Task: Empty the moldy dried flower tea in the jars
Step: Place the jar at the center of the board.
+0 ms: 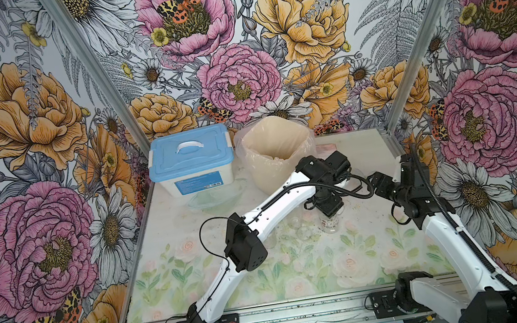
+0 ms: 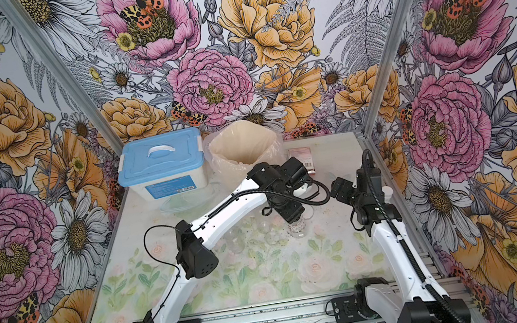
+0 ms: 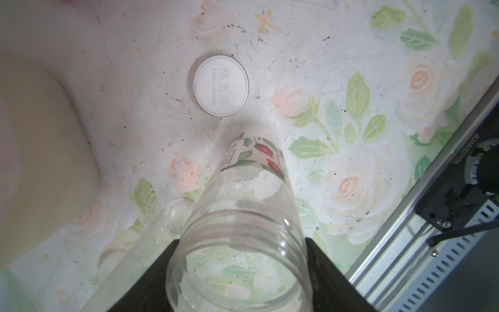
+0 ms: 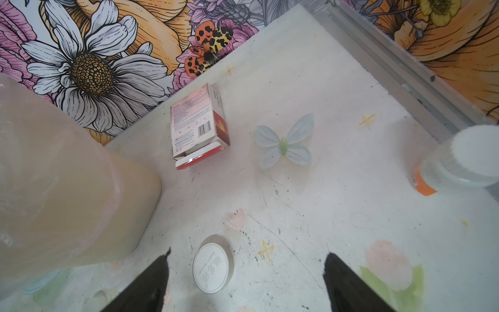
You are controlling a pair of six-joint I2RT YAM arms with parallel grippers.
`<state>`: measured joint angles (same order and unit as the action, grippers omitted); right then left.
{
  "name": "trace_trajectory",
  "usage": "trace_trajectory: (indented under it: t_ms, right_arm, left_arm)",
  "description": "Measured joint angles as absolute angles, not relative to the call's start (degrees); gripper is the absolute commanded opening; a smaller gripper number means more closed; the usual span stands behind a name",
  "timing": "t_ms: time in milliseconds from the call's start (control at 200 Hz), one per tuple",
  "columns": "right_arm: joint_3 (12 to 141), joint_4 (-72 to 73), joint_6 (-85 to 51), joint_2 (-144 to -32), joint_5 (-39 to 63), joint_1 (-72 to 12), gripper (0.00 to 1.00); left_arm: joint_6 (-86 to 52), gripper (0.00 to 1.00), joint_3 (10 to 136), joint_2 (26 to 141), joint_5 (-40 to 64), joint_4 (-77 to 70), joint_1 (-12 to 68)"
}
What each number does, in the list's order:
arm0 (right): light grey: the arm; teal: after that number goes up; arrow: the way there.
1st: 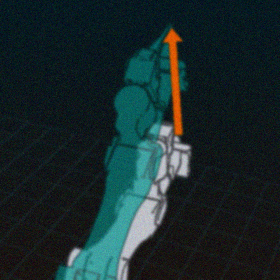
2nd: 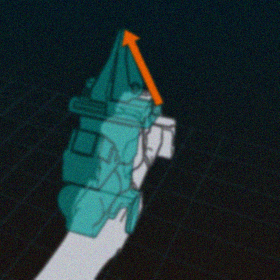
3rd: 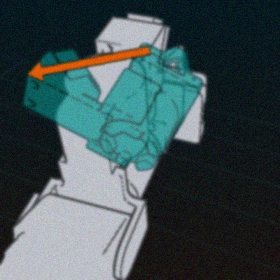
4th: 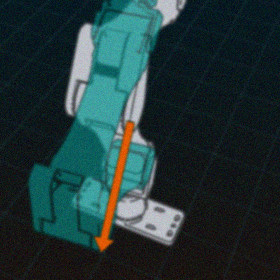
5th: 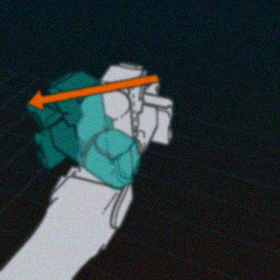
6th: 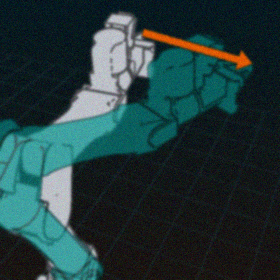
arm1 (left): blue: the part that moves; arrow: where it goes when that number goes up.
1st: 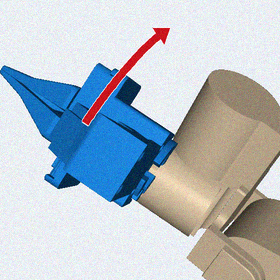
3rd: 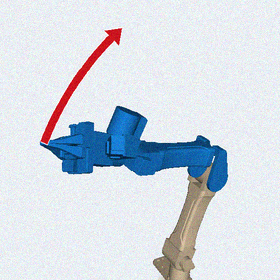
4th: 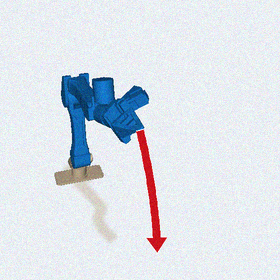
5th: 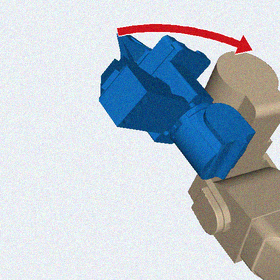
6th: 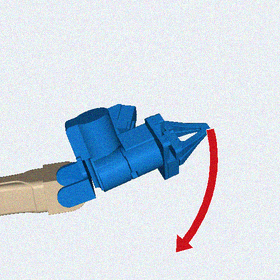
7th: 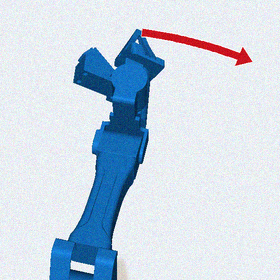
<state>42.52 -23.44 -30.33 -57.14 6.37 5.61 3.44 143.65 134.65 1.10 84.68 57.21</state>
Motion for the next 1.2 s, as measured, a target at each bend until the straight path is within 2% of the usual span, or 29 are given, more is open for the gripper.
trace_trajectory:
  t_ms: [230,1201]
  right_arm:
    - [42.52,-23.44,-30.3,-57.14,6.39,5.72,0.89]
    - [42.46,-23.46,-29.89,-57.89,7.44,5.72,0.89]
  left_arm:
    - [3.44,0.73,144.18,135.02,1.34,84.71,57.21]
    - [2.96,0.77,145.29,136.62,3.05,84.84,57.08]
